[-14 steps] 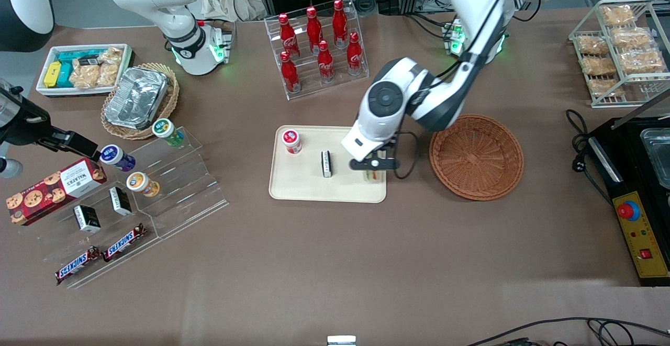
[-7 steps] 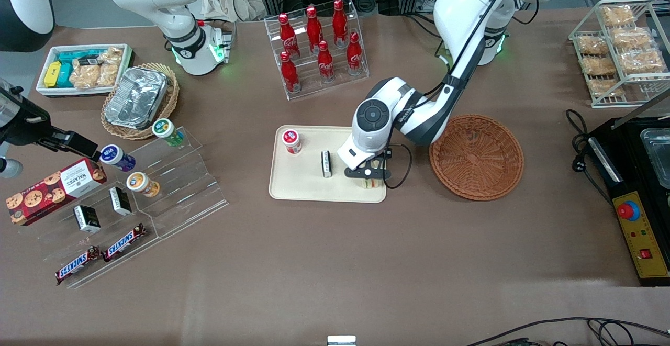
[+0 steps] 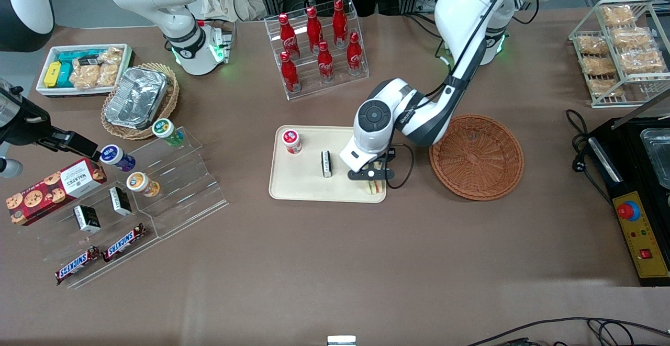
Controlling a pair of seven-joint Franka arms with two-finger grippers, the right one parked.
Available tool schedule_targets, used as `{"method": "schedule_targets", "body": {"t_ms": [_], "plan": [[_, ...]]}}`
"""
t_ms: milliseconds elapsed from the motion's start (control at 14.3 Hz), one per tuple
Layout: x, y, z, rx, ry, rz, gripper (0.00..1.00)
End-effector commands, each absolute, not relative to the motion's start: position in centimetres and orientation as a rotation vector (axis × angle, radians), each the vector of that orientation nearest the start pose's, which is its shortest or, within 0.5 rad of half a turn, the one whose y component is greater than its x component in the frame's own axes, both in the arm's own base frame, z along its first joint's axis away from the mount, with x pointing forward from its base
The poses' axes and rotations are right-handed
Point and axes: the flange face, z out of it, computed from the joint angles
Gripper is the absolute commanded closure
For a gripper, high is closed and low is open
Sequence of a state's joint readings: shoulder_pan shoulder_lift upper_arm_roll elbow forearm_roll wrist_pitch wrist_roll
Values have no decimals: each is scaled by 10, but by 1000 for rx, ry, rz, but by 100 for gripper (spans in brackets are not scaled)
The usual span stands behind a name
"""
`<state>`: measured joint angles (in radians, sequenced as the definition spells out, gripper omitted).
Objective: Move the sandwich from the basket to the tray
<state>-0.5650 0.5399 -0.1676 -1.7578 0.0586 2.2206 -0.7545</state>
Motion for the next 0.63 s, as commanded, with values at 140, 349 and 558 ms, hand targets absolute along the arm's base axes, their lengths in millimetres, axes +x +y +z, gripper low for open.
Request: {"method": "schedule_targets", "body": {"t_ms": [140, 349, 558], "plan": [[520, -370, 358, -3060, -133, 59, 1], [540, -319, 402, -3052, -238, 39, 1], [561, -247, 450, -3058, -368, 9, 2]]}}
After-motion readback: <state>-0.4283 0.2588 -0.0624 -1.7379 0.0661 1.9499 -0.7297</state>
